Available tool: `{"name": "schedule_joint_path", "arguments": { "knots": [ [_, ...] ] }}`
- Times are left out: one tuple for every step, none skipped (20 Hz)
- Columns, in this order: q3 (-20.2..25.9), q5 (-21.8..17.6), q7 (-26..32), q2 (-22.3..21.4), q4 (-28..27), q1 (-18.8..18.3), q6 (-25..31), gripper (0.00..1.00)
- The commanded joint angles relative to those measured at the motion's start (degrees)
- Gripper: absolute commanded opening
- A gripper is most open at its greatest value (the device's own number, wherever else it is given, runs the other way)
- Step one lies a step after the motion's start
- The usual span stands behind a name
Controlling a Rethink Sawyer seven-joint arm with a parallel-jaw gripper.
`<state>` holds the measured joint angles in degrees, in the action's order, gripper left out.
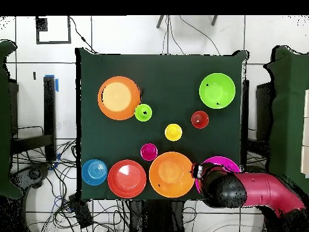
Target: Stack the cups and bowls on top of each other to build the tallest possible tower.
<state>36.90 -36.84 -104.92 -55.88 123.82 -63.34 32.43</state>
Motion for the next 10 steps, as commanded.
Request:
{"name": "schedule_joint_path", "arguments": {
  "knots": [
    [-1.7,-6.9,2.1,6.8,-3.8,3.3,-3.2,0.00],
    [-1.7,-6.9,2.2,7.0,-4.2,3.5,-2.8,0.00],
    [-1.8,-7.1,2.2,7.2,-4.5,3.7,-2.7,0.00],
    [-1.9,-7.3,2.1,7.5,-4.8,3.9,-2.5,0.00],
    [-2.1,-7.7,1.8,7.8,-5.2,4.2,-2.8,0.00],
    [-2.3,-8.2,1.5,8.1,-5.5,4.5,-3.0,0.00],
    [-2.3,-8.3,1.5,8.6,-6.0,4.8,-2.8,0.00],
    [-2.4,-8.5,1.5,9.0,-6.4,5.1,-2.6,0.00],
    [-2.4,-8.5,1.4,9.4,-6.7,5.2,-2.5,0.00],
    [-2.4,-8.6,1.4,9.7,-7.0,5.4,-2.3,0.00]
  ]
}}
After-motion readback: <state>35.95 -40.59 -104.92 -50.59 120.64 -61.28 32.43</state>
